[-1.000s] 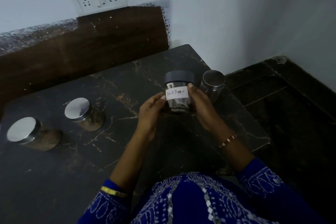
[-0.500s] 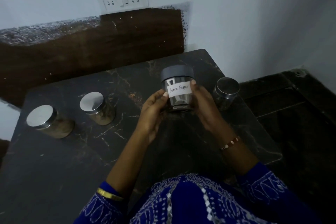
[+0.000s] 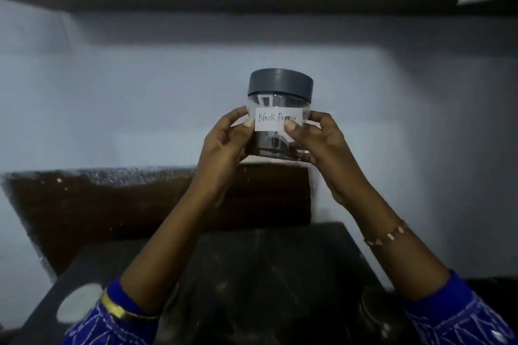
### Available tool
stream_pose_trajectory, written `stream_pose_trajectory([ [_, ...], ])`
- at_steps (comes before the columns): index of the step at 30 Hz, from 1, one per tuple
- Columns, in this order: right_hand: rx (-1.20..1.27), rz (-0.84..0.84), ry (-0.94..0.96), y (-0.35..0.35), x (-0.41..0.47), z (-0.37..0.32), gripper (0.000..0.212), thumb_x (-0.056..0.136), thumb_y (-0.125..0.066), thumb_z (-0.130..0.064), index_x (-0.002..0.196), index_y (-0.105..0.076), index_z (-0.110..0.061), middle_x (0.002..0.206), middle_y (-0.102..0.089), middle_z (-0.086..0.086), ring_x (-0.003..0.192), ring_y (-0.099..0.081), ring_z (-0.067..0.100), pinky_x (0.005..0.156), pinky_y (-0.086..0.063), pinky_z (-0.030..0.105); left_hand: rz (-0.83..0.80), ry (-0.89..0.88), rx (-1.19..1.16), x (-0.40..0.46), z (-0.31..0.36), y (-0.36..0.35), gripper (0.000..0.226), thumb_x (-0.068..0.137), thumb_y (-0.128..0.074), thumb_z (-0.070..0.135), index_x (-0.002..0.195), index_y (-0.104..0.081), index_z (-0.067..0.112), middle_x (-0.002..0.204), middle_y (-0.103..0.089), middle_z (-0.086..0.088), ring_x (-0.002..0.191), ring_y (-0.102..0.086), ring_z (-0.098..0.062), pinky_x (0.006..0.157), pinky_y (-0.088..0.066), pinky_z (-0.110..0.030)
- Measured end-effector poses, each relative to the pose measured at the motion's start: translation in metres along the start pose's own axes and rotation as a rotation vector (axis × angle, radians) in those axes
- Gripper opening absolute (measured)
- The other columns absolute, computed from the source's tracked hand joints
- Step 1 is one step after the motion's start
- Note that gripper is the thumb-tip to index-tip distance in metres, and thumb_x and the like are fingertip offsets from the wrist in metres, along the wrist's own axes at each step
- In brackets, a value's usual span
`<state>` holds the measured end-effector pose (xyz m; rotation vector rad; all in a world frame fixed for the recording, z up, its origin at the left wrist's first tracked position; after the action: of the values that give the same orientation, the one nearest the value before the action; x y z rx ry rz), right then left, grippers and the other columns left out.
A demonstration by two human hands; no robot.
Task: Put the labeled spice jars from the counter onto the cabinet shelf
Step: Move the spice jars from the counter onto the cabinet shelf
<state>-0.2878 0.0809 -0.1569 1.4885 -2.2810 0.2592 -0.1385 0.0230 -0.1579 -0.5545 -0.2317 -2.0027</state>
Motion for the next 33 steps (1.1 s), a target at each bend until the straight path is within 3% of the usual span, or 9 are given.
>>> stream_pose_trajectory([
  [4, -0.025, 0.001, 0.186, 0.004, 0.045, -0.066, 0.051, 0.084, -0.060, -0.038, 0.127, -0.043, -0.017, 0.126, -0.060, 0.004, 0.100, -0.064, 0.015, 0.079, -0.056, 0.022, 0.065, -0.251, 0.153, 0.048, 0.064, -0.005, 0.038, 0.094, -0.044, 0.025, 0.131, -0.047, 0.013, 0.128, -0.057, -0.008, 0.112, -0.059, -0.019, 0.092, -0.053, -0.035],
  [8, 0.005, -0.015, 0.310, 0.006, 0.085, -0.122, 0.049, 0.087, -0.060, -0.034, 0.128, -0.047, -0.011, 0.122, -0.062, 0.009, 0.105, -0.064, 0.020, 0.091, -0.054, 0.039, 0.112, -0.409, 0.151, 0.088, 0.110, -0.013, 0.037, 0.095, -0.044, 0.025, 0.130, -0.047, 0.011, 0.126, -0.057, -0.010, 0.106, -0.061, -0.016, 0.088, -0.055, -0.032],
  [15, -0.159, 0.056, 0.433, 0.018, 0.154, -0.179, 0.055, 0.084, -0.063, -0.041, 0.128, -0.046, -0.012, 0.094, -0.063, 0.001, 0.092, -0.066, 0.019, 0.081, -0.054, 0.030, 0.166, -0.512, 0.257, 0.164, 0.154, -0.022, 0.037, 0.096, -0.043, 0.026, 0.131, -0.044, 0.013, 0.121, -0.058, -0.011, 0.109, -0.059, -0.024, 0.096, -0.049, -0.044],
  [18, -0.244, 0.074, 0.470, 0.022, 0.179, -0.183, 0.053, 0.085, -0.061, -0.041, 0.127, -0.046, -0.012, 0.098, -0.063, 0.004, 0.088, -0.063, 0.017, 0.071, -0.050, 0.022, 0.153, -0.487, 0.349, 0.192, 0.160, -0.026, 0.036, 0.096, -0.042, 0.024, 0.131, -0.042, 0.015, 0.117, -0.055, -0.003, 0.110, -0.058, -0.024, 0.099, -0.047, -0.046],
  [22, -0.241, 0.074, 0.457, 0.023, 0.209, -0.178, 0.051, 0.086, -0.063, -0.034, 0.127, -0.048, -0.009, 0.109, -0.066, 0.011, 0.095, -0.065, 0.021, 0.085, -0.054, 0.029, 0.135, -0.460, 0.427, 0.219, 0.162, -0.029, 0.034, 0.096, -0.043, 0.023, 0.128, -0.045, 0.009, 0.117, -0.058, -0.011, 0.107, -0.059, -0.026, 0.097, -0.048, -0.042],
  [25, -0.339, 0.098, 0.498, 0.023, 0.223, -0.174, 0.043, 0.086, -0.064, -0.031, 0.123, -0.048, -0.015, 0.094, -0.062, -0.004, 0.078, -0.059, 0.004, 0.062, -0.045, -0.001, 0.066, -0.435, 0.527, 0.234, 0.159, -0.030, 0.035, 0.095, -0.046, 0.026, 0.125, -0.048, 0.009, 0.118, -0.061, -0.016, 0.105, -0.060, -0.026, 0.092, -0.047, -0.037],
  [26, -0.372, 0.100, 0.495, 0.023, 0.229, -0.171, 0.042, 0.086, -0.063, -0.031, 0.122, -0.049, -0.014, 0.095, -0.061, -0.003, 0.077, -0.058, 0.003, 0.058, -0.042, -0.003, 0.040, -0.425, 0.567, 0.239, 0.155, -0.031, 0.037, 0.094, -0.047, 0.026, 0.127, -0.047, 0.009, 0.118, -0.061, -0.017, 0.105, -0.060, -0.026, 0.092, -0.047, -0.036],
  [29, -0.485, 0.092, 0.434, 0.024, 0.249, -0.163, 0.045, 0.091, -0.056, -0.035, 0.127, -0.050, -0.010, 0.119, -0.062, 0.011, 0.106, -0.060, 0.024, 0.081, -0.043, 0.020, 0.045, -0.408, 0.687, 0.257, 0.147, -0.029, 0.045, 0.092, -0.052, 0.026, 0.134, -0.042, 0.011, 0.118, -0.062, -0.016, 0.107, -0.060, -0.026, 0.089, -0.046, -0.033],
  [33, -0.798, 0.198, 0.366, 0.023, 0.270, -0.157, 0.042, 0.092, -0.054, -0.032, 0.117, -0.056, 0.002, 0.123, -0.060, 0.019, 0.112, -0.054, 0.033, 0.076, -0.037, 0.027, 0.159, -0.396, 0.878, 0.281, 0.139, -0.025, 0.058, 0.082, -0.066, 0.019, 0.134, -0.040, 0.014, 0.117, -0.062, -0.011, 0.104, -0.060, -0.023, 0.079, -0.042, -0.026],
])
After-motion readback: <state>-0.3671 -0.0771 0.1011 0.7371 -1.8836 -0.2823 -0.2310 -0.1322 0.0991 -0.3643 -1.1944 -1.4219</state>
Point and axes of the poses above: each hand's wrist, its own x-axis towards the middle knuckle, its own y-axis out of the back of the hand, z = x × y, the point moved 3 cm from there along x, towards the middle knuckle
